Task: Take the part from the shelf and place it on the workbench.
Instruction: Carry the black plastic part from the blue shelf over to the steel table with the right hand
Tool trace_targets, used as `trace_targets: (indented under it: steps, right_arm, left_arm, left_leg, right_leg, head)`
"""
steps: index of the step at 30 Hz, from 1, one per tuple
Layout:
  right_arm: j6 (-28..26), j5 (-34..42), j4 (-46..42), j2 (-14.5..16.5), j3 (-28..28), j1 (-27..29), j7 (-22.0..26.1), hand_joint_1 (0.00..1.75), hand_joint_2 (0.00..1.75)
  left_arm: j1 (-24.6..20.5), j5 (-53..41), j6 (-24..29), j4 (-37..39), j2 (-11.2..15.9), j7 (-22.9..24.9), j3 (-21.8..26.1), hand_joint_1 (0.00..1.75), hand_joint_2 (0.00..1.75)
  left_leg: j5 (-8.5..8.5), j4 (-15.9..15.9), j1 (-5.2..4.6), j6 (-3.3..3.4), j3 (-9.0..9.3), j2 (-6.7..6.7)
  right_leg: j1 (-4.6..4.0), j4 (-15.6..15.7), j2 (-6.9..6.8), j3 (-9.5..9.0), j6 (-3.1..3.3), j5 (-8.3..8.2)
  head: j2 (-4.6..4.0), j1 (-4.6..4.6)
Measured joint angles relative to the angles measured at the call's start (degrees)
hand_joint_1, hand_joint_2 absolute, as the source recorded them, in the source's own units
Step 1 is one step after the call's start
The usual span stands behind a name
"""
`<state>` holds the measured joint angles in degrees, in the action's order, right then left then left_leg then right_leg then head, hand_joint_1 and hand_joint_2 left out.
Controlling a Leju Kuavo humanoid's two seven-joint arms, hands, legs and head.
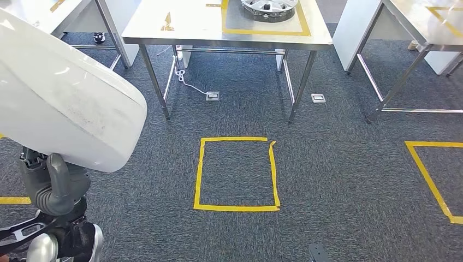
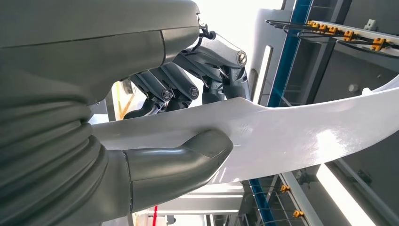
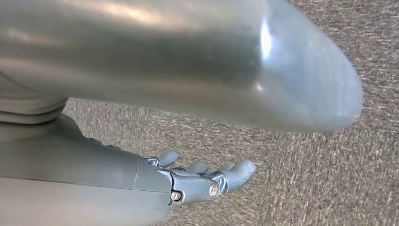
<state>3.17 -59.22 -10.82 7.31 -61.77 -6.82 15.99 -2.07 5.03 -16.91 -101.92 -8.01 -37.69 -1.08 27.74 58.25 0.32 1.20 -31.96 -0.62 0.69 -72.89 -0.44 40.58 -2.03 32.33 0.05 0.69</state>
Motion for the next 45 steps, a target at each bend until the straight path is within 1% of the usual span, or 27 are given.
trace_targets:
  steps: [2,4,7,9,10,12,13,14,15,17,19,22,24,25,27,28,29,30,32,33,35,38,40,41,43,44,45]
  right_arm:
    - [0.20,0.01,0.00,-0.13,0.00,-0.01,-0.01,0.00,0.00]
    - [0.27,0.02,0.00,-0.18,0.00,-0.04,0.00,0.00,0.00]
    - [0.28,0.03,0.00,-0.17,0.00,-0.03,-0.03,0.00,0.00]
    - [0.28,0.03,0.00,-0.17,0.00,-0.06,-0.01,0.00,0.00]
    - [0.28,0.03,0.00,-0.18,0.00,-0.07,0.01,0.00,0.00]
    - [0.28,0.03,0.00,-0.21,0.00,-0.04,0.02,0.00,0.00]
    - [0.28,0.03,0.00,-0.21,0.00,0.00,0.02,0.00,0.00]
    - [0.28,0.03,0.00,-0.21,0.00,0.05,0.01,0.00,0.00]
    - [0.28,0.03,0.00,-0.21,0.00,0.09,0.01,0.00,0.00]
    - [0.28,0.03,0.00,-0.20,0.00,0.15,0.02,0.00,0.00]
    - [0.30,0.04,0.00,-0.19,0.00,0.12,0.03,0.00,0.00]
    - [0.43,0.07,0.00,-0.19,0.00,0.13,0.03,0.00,0.00]
    - [0.59,0.07,0.00,-0.16,0.00,0.13,0.05,0.00,0.00]
    - [0.67,0.07,0.00,-0.15,0.00,0.09,0.05,0.00,0.00]
    - [0.78,0.07,0.00,-0.16,0.00,0.14,0.05,0.00,0.00]
    - [0.79,0.07,0.00,-0.18,0.00,0.25,0.03,0.00,0.00]
    - [0.80,0.06,0.00,-0.19,0.00,0.40,0.02,0.00,0.00]
    - [0.81,0.06,0.00,-0.19,0.00,0.54,0.02,0.00,0.00]
    - [0.85,0.07,0.00,-0.19,0.00,0.69,0.03,0.00,0.00]
    - [0.88,0.07,0.00,-0.19,0.00,0.73,0.03,0.00,0.00]
    - [0.94,0.07,0.00,-0.20,0.00,0.77,0.04,0.00,0.00]
    - [0.86,0.10,0.00,-0.20,0.00,0.89,0.13,0.00,0.00]
    - [0.71,0.11,0.00,-0.19,0.00,0.80,0.24,0.00,0.00]
    - [0.67,0.11,0.00,-0.19,0.00,0.77,0.28,0.00,0.00]
    - [0.63,0.10,0.00,-0.19,0.00,0.80,0.32,0.00,0.00]
    - [0.65,0.09,0.00,-0.19,0.00,0.84,0.39,0.00,0.00]
    - [0.64,0.08,0.00,-0.18,0.00,0.84,0.53,0.00,0.00]
  left_arm:
    - [-0.03,0.00,-0.09,0.14,-0.01,0.01,0.07,1.75,1.75]
    - [-0.08,0.00,-0.13,0.18,-0.02,0.04,0.13,1.75,1.75]
    - [-0.12,0.00,-0.14,0.17,-0.02,0.07,0.17,1.75,1.75]
    - [-0.21,0.00,-0.14,0.16,-0.02,0.04,0.20,1.75,1.75]
    - [-0.25,0.00,-0.14,0.17,-0.02,0.02,0.21,1.75,1.75]
    - [-0.28,0.00,-0.14,0.33,-0.01,-0.01,0.25,1.75,1.75]
    - [-0.25,0.00,-0.14,0.48,-0.01,0.00,0.28,1.75,1.75]
    - [-0.24,0.00,-0.14,0.63,0.00,0.01,0.31,1.75,1.75]
    - [-0.25,0.00,-0.15,0.74,0.01,0.02,0.33,1.75,1.75]
    - [-0.36,0.00,-0.16,0.81,0.01,0.03,0.34,1.75,1.75]
    - [-0.67,0.00,-0.17,0.87,0.01,0.03,0.33,1.75,1.75]
    - [-1.01,-0.01,-0.21,1.05,-0.01,0.03,0.34,1.75,1.75]
    - [-1.17,0.00,-0.22,1.12,-0.05,0.06,0.35,1.75,1.75]
    - [-1.25,0.03,-0.22,1.14,-0.08,0.10,0.36,1.75,1.75]
    - [-1.28,0.15,-0.22,1.26,-0.10,0.21,0.36,1.75,1.75]
    - [-1.22,0.21,-0.22,1.35,-0.11,0.27,0.36,1.75,1.75]
    - [-1.16,0.25,-0.22,1.44,-0.12,0.32,0.36,1.75,1.75]
    - [-1.12,0.28,-0.22,1.51,-0.13,0.34,0.36,1.75,1.75]
    - [-1.12,0.31,-0.22,1.60,-0.15,0.33,0.36,1.75,1.75]
    - [-1.14,0.32,-0.22,1.62,-0.18,0.32,0.36,1.75,1.75]
    - [-1.15,0.33,-0.22,1.68,-0.25,0.34,0.36,1.75,1.75]
    - [-1.12,0.37,-0.21,1.65,-0.28,0.36,0.38,1.75,1.75]
    - [-1.20,0.42,-0.18,1.57,-0.28,0.33,0.37,1.75,1.75]
    - [-1.16,0.42,-0.16,1.57,-0.28,0.34,0.37,1.75,1.75]
    - [-0.97,0.42,-0.11,1.56,-0.27,0.34,0.37,1.75,1.75]
    - [-0.84,0.42,-0.07,1.56,-0.27,0.34,0.37,1.75,1.75]
    - [-0.77,0.42,-0.02,1.55,-0.26,0.34,0.38,1.75,1.75]
  left_leg:
    - [0.38,0.22,-0.03,-0.38,0.26,-0.27]
    - [0.76,0.42,-0.19,-0.96,0.33,-0.47]
    - [1.00,0.21,-0.17,-1.96,0.43,-0.54]
    - [2.20,2.06,-0.10,-2.63,-0.28,-0.33]
    - [3.60,4.79,-0.03,-2.88,-1.55,-0.18]
    - [6.93,12.73,0.05,-3.23,-5.71,0.05]
    - [7.72,15.84,0.08,-3.30,-7.57,0.10]
    - [7.38,17.03,0.08,-3.29,-8.53,0.14]
    - [5.86,15.80,0.08,-3.20,-8.26,0.19]
    - [1.29,7.99,0.03,-2.76,-4.89,0.46]
    - [-0.81,1.50,-0.26,-2.05,-1.93,0.77]
    - [-0.43,-0.03,-0.40,-0.83,-1.23,0.55]
    - [-0.23,-0.23,-0.22,-0.10,-0.28,0.35]
    - [-0.10,-0.30,-0.15,0.17,0.22,0.32]
    - [0.35,-0.27,-0.18,0.50,0.59,0.28]
    - [0.61,-0.24,-0.20,0.52,0.76,0.19]
    - [0.92,-0.21,-0.22,0.48,1.03,0.07]
    - [1.26,-0.19,-0.21,0.39,1.44,-0.05]
    - [2.12,-0.18,-0.21,0.13,2.61,-0.20]
    - [2.57,-0.18,-0.25,-0.07,3.17,-0.21]
    - [3.34,-0.27,-0.32,-0.70,3.80,-0.26]
    - [3.40,0.95,-0.33,-1.71,4.16,-0.30]
    - [3.54,5.20,-0.25,-2.18,1.99,-0.13]
    - [4.32,8.59,-0.15,-2.40,-0.26,-0.03]
    - [7.22,15.32,0.00,-2.78,-5.42,0.10]
    - [8.40,16.87,0.05,-2.89,-7.26,0.16]
    - [8.45,16.57,0.08,-2.94,-8.20,0.22]
  right_leg:
    - [0.08,8.06,0.08,-3.66,0.19,-4.11]
    - [-0.07,13.25,0.19,-6.04,0.77,-5.75]
    - [-0.22,14.09,0.14,-6.33,1.95,-5.68]
    - [0.00,14.50,0.03,-6.78,2.72,-5.71]
    - [0.10,14.64,-0.03,-7.02,3.03,-5.66]
    - [0.04,14.65,-0.09,-7.25,3.37,-5.41]
    - [0.01,14.65,-0.11,-7.33,3.43,-5.29]
    - [-0.01,14.64,-0.12,-7.46,3.43,-5.15]
    - [-0.02,14.63,-0.11,-7.67,3.36,-4.99]
    - [-0.02,14.63,-0.09,-8.33,3.08,-4.54]
    - [-0.15,14.63,-0.10,-8.70,2.43,-4.04]
    - [-0.22,14.09,-0.19,-8.87,1.24,-4.21]
    - [-0.15,12.07,-0.11,-8.30,0.69,-3.42]
    - [-0.11,9.80,-0.05,-7.15,0.47,-2.22]
    - [-0.08,2.85,0.04,-2.98,0.13,0.86]
    - [-0.08,-0.24,0.07,-0.78,0.03,1.77]
    - [-0.09,-1.70,0.10,0.70,0.01,1.62]
    - [-0.08,-0.94,0.12,1.05,0.02,0.23]
    - [-0.08,6.26,0.13,-1.25,0.26,-4.98]
    - [-0.21,9.93,0.15,-2.57,0.50,-6.58]
    - [-0.56,13.86,0.16,-4.10,1.26,-7.42]
    - [-0.53,14.29,0.18,-5.30,2.56,-6.99]
    - [-0.30,14.54,0.17,-6.59,3.32,-6.43]
    - [-0.27,14.65,0.15,-7.09,3.55,-6.02]
    - [-0.26,14.66,0.15,-8.01,3.70,-5.07]
    - [-0.24,14.66,0.17,-8.58,3.67,-4.55]
    - [-0.21,14.66,0.19,-9.29,3.59,-3.98]
  head:
    - [-0.01,-0.01]
    - [0.00,-0.03]
    - [0.00,-0.05]
    - [0.01,-0.16]
    - [0.01,-0.25]
    - [0.01,-0.40]
    - [0.01,-0.40]
    - [0.00,-0.40]
    - [-0.01,-0.40]
    - [0.00,-0.40]
    - [0.00,-0.39]
    - [0.01,-0.34]
    - [0.01,-0.25]
    - [0.00,-0.17]
    - [0.00,0.01]
    - [0.00,0.02]
    - [-0.01,0.03]
    - [-0.01,0.03]
    - [-0.01,0.04]
    - [-0.01,0.03]
    - [0.00,0.03]
    - [0.00,0.01]
    - [0.01,-0.27]
    - [0.01,-0.43]
    - [0.01,-0.57]
    - [0.01,-0.58]
    - [0.00,-0.58]
